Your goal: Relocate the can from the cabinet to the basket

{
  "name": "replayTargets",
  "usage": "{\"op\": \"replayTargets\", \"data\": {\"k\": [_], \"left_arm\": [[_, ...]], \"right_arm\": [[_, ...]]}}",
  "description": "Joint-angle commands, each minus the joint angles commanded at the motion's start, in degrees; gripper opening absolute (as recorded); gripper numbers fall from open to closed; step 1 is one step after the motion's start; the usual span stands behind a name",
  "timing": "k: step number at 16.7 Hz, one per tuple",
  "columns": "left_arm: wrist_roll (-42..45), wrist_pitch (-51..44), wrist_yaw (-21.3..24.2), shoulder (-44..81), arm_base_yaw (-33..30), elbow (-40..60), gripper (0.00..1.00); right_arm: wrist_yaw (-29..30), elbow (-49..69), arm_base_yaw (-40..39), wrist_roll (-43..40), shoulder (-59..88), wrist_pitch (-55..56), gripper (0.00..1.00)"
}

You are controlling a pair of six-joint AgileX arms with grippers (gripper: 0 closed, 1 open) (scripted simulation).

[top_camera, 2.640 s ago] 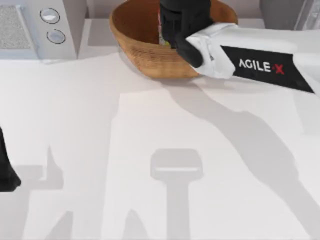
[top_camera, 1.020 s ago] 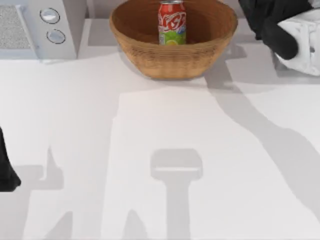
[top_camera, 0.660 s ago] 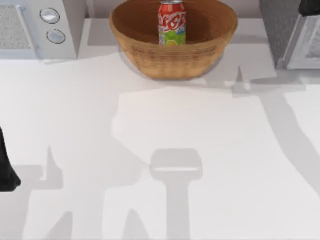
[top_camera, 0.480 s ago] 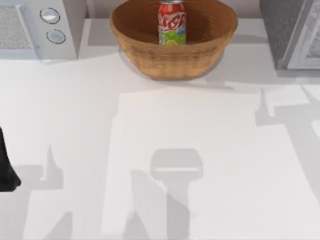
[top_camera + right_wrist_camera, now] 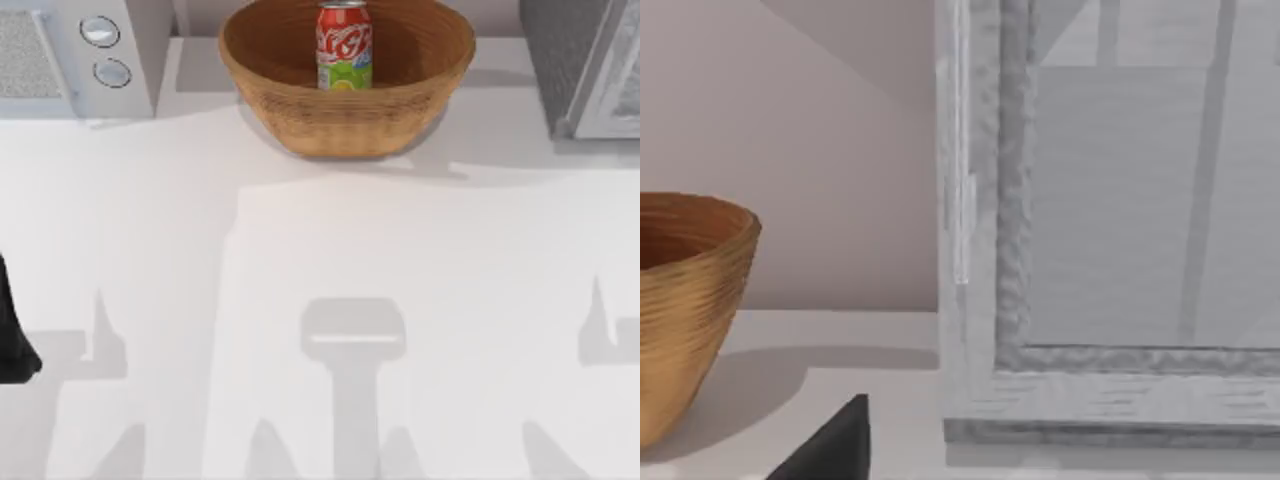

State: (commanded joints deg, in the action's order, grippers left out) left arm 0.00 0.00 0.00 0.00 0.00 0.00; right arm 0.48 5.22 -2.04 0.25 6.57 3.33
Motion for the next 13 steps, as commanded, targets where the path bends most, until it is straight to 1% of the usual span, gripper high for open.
{"op": "replayTargets", "data": {"k": [4,10,13], "left_arm": [[0.00,0.00,0.00,0.00,0.00,0.00,1.00],[0.00,0.00,0.00,0.00,0.00,0.00,1.00],[0.00,0.00,0.00,0.00,0.00,0.00,1.00]], "right_arm": [[-0.48,-5.14,2.01,-0.25,-6.45,-3.26,1.00],[-0.48,-5.10,1.91,-0.23,-6.29,-3.18,1.00],[-3.55,-3.95,5.16,-0.16,-2.59,0.44,1.00]]}}
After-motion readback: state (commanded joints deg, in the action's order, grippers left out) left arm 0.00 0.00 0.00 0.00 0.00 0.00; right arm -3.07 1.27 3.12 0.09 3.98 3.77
